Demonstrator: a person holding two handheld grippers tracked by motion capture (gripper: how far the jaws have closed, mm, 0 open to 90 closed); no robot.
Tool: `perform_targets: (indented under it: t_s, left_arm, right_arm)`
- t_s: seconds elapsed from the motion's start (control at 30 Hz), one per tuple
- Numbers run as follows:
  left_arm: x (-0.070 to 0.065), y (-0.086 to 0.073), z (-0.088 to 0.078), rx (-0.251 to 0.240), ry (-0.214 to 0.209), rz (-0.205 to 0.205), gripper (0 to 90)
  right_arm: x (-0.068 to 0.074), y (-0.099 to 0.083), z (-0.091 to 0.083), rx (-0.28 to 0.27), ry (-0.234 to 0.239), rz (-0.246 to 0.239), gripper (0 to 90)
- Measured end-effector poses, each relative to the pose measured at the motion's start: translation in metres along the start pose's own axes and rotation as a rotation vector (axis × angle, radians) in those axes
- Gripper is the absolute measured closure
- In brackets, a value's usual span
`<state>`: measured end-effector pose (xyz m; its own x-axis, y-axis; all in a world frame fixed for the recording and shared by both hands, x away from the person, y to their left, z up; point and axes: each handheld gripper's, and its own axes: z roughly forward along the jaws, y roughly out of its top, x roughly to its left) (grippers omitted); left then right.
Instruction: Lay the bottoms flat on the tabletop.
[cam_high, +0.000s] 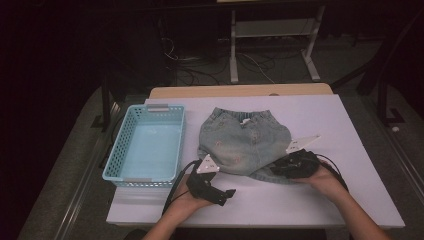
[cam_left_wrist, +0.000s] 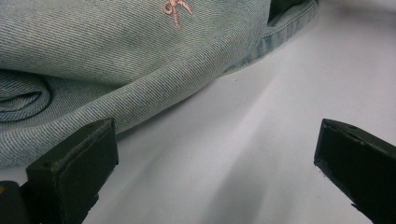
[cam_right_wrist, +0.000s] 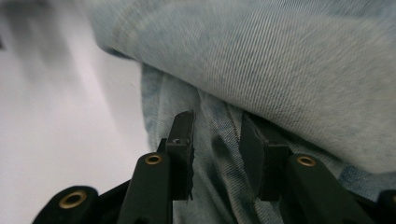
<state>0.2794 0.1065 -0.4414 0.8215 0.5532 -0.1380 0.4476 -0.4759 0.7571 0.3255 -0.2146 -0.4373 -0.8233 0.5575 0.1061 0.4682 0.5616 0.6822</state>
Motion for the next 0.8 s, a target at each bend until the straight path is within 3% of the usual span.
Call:
perform_targets:
  t_s: [0.17, 0.3, 0.37, 0.43, 0.53, 0.7, 0.8]
  left_arm:
    - [-0.001, 0.0, 0.001, 0.004, -0.004, 0.006, 0.0]
    - [-0.001, 0.0, 0.001, 0.005, -0.006, 0.005, 0.0]
    - [-0.001, 0.0, 0.001, 0.004, -0.006, 0.004, 0.0]
    - [-0.001, 0.0, 0.001, 0.003, -0.006, 0.002, 0.0]
    - [-0.001, 0.0, 0.001, 0.003, -0.006, 0.002, 0.0]
    - [-0.001, 0.0, 0.001, 0.006, -0.008, 0.007, 0.0]
    - [-0.001, 0.0, 0.001, 0.005, -0.009, 0.005, 0.0]
  right_arm:
    - [0.001, -0.003, 0.009, 0.025, -0.006, -0.019, 65.4]
    - [0.007, -0.003, 0.01, 0.032, -0.05, -0.066, 68.8]
    - [0.007, -0.003, 0.01, 0.036, -0.069, -0.072, 74.9]
    - [0.005, -0.003, 0.01, 0.034, -0.076, -0.068, 80.1]
    - [0.0, -0.004, 0.008, 0.027, -0.035, -0.013, 86.2]
    - [-0.003, -0.004, 0.005, 0.032, -0.013, 0.008, 88.6]
    - [-0.004, -0.003, 0.0, 0.007, 0.008, 0.029, 88.8]
